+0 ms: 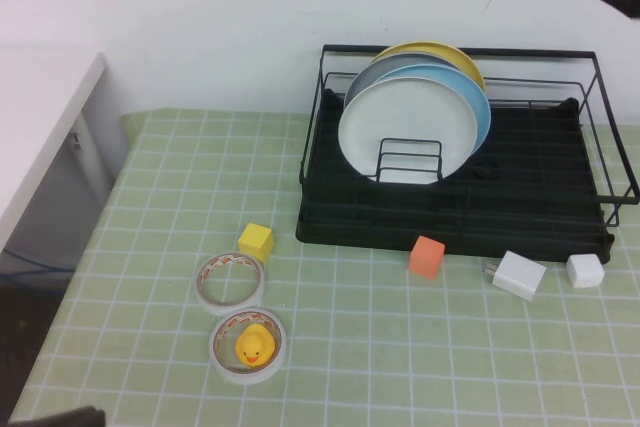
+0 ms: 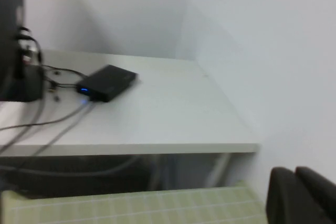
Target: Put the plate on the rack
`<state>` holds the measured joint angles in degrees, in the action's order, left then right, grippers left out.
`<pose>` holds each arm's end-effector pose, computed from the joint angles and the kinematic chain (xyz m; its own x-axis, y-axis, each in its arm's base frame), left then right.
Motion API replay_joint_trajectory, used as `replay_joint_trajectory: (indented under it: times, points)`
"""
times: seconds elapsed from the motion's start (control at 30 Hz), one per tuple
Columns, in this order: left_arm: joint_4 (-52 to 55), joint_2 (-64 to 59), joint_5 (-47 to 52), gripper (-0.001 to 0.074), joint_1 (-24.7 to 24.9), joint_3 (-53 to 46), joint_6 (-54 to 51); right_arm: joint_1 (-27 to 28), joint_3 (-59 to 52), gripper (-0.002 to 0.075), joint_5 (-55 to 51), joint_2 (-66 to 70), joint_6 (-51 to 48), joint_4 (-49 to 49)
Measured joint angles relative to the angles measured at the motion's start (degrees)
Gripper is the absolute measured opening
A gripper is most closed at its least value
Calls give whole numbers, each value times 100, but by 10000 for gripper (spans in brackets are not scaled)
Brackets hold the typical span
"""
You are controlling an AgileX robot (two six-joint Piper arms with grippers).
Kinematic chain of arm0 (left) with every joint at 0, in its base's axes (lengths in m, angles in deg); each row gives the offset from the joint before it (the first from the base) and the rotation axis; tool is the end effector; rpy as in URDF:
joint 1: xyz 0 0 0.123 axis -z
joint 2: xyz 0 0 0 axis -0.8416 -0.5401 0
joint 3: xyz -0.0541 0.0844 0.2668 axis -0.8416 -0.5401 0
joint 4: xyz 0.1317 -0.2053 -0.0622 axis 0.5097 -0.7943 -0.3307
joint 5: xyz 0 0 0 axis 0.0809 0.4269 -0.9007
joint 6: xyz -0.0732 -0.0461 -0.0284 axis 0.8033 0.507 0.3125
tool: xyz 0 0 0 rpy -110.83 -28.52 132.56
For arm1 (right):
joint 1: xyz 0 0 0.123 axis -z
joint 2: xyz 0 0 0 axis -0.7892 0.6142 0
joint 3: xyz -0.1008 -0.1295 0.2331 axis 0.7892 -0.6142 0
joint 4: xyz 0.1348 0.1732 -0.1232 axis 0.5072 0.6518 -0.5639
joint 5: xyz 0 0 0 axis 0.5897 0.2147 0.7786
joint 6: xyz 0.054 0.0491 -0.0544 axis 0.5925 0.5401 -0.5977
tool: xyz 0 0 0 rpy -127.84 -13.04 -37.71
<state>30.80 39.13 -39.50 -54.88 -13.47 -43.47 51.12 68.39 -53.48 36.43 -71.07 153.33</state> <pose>0.0680 -0.0459 0.2757 -0.5081 0.0136 -0.8612 0.4393 0.8641 -0.2456 0.2989 0.0848 0.4078 0.1352 -0.2118 -0.9679 -0.8812 0.4209 -0.2152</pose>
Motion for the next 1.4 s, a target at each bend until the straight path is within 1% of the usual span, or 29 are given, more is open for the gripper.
replay_joint_trajectory:
  times: [0.07,0.17,0.3,0.4,0.57,0.67,0.87,1.4]
  points:
    - [162,58,-71,-1,311,2,93,-94,-550,9,523,-699,-209,0]
    - [366,167,-428,-1,516,-14,352,-212,-1415,9,1281,-1687,-402,11]
    - [447,246,-1023,-1,549,-24,705,-277,-2493,9,2105,-2935,-494,34]
    - [459,246,-1381,-1,562,-24,854,-282,-3196,9,2536,-3702,-533,70]
    - [611,246,-2051,-1,562,-24,920,-282,-4001,9,2635,-4535,-450,115]
    - [611,246,-2309,-1,562,-24,930,-282,-4400,9,2459,-4698,-380,115]
    - [611,246,-2330,-1,562,-24,930,-282,-4786,9,2243,-4723,-358,115]
    - [611,246,-2330,-1,562,-24,919,-282,-4810,9,2243,-4723,-355,115]
